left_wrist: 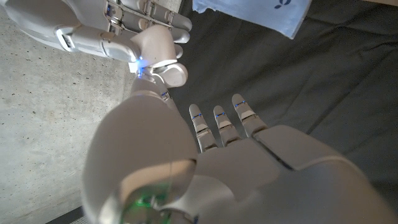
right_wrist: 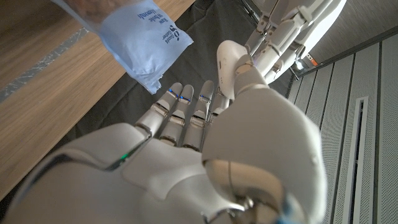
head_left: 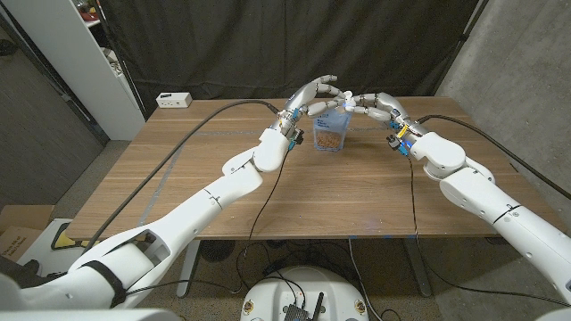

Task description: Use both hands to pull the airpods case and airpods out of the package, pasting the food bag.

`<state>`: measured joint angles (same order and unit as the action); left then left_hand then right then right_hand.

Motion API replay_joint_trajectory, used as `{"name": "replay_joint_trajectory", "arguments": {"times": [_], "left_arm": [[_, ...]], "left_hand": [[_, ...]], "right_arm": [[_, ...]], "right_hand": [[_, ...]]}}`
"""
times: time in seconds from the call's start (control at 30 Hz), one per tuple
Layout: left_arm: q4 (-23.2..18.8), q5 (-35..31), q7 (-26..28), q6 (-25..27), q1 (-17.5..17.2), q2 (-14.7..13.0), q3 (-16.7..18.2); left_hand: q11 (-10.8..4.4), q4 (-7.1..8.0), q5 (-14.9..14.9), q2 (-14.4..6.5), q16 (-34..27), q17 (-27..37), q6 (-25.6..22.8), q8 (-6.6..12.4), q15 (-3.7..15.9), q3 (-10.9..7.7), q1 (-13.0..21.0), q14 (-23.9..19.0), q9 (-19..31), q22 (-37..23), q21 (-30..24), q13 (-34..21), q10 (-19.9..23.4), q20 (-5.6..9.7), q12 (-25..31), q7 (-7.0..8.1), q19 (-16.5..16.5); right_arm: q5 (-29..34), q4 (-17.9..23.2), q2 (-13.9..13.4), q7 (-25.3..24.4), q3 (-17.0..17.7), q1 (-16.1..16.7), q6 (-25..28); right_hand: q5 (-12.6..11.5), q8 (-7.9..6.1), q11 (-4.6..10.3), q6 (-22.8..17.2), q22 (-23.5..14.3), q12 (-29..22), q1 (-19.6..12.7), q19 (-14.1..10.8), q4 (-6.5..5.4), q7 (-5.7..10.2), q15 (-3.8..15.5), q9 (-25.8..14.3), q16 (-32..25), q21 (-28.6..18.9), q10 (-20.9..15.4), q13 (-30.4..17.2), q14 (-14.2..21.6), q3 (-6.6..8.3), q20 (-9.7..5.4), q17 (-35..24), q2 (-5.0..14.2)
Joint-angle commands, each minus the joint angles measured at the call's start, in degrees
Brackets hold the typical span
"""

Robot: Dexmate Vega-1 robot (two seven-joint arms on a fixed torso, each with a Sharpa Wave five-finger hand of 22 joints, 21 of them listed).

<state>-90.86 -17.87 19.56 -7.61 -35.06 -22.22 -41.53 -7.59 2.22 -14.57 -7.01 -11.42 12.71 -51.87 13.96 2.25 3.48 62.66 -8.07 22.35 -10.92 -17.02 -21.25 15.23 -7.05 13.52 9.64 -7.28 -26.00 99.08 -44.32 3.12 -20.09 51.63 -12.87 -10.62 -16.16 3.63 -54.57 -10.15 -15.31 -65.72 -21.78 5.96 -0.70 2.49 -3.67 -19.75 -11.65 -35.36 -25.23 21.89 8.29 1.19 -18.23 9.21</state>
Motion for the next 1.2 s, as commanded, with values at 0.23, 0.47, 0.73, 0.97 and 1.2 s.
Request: {"name": "replay_joint_trajectory", "arguments": {"times": [0.23,0.47,0.73,0.97,1.2], "left_arm": [[4.8,0.55,-0.77,-2.5,2.82,2.1,-1.81],[4.36,-1.56,-0.15,-1.24,3.14,1.74,-2.35],[3.83,-3.8,0.72,0.1,3.36,1.2,-2.81],[4.4,-3.65,-0.09,-0.15,3.92,0.96,-3.03],[4.68,-3.34,-0.76,0.21,4.15,0.96,-3.16]], "left_hand": [[0.12,0.4,-0.07,0.69,-0.42,-0.12,-1.06,-0.66,1.92,1.25,-1.15,-0.06,-0.91,-0.18,0.43,0.14,0.15,0.14,-0.09,-1.06,-0.47],[0.23,0.83,-0.09,1.24,-0.5,-0.17,-0.17,-1.51,2.27,2.03,-2.07,-0.22,-1.59,-0.22,0.56,0.35,-0.05,0.57,-0.13,-0.93,-0.51],[0.23,1.03,-0.01,1.8,-0.45,-0.27,1.39,-2.51,2.4,2.73,-2.72,-0.07,-2.38,-0.28,0.76,0.65,-0.33,0.71,-0.21,-0.86,-0.5],[0.6,1.23,0.07,2.32,-0.46,-0.32,1.93,-2.8,2.52,3.33,-3.38,-0.04,-2.89,-0.31,0.92,0.84,-0.41,0.52,-0.18,-1.18,-0.44],[0.57,1.33,0.05,2.69,-0.42,-0.38,1.48,-2.63,2.61,3.76,-3.82,0.08,-3.32,-0.34,1.05,1.0,-0.62,0.48,-0.22,-1.45,-0.4]], "right_arm": [[2.99,0.28,-0.19,-0.62,-0.33,-0.18,-0.96],[3.3,-0.29,0.17,-0.8,-0.4,-0.44,-1.16],[3.6,-0.59,0.46,-1.09,-0.54,-0.7,-0.95],[4.14,-0.84,0.71,-1.29,-0.83,-1.09,-0.85],[5.71,-1.02,0.93,-2.17,-1.13,-1.24,-1.34]], "right_hand": [[-0.34,-0.06,-0.1,-2.09,-0.13,0.16,-0.24,0.45,-0.07,2.82,5.5,-25.79,-0.43,0.01,0.62,-0.39,-0.48,0.82,-0.34,-0.45,0.68],[-0.18,-0.61,0.22,-3.95,-0.13,-0.17,0.91,-0.17,-0.58,4.22,5.08,-25.65,-0.94,-0.29,-0.54,-0.35,0.08,0.35,0.85,-0.59,0.17],[0.05,-1.07,0.6,-5.8,-0.11,-0.44,2.8,-0.87,-1.44,5.52,4.94,-25.13,-1.45,-0.52,-1.98,-0.03,1.03,-0.43,1.99,-0.67,-0.39],[0.05,-0.97,0.85,-5.86,-0.1,-0.48,3.09,-0.89,-1.5,5.71,5.01,-24.86,-1.53,-0.48,-2.42,0.12,1.18,-0.46,2.07,-0.68,-0.36],[0.07,-1.0,1.16,-6.21,-0.1,-0.45,3.52,-1.06,-1.66,6.08,5.03,-24.58,-1.54,-0.51,-2.72,0.27,1.47,-0.52,2.19,-0.59,-0.4]]}}
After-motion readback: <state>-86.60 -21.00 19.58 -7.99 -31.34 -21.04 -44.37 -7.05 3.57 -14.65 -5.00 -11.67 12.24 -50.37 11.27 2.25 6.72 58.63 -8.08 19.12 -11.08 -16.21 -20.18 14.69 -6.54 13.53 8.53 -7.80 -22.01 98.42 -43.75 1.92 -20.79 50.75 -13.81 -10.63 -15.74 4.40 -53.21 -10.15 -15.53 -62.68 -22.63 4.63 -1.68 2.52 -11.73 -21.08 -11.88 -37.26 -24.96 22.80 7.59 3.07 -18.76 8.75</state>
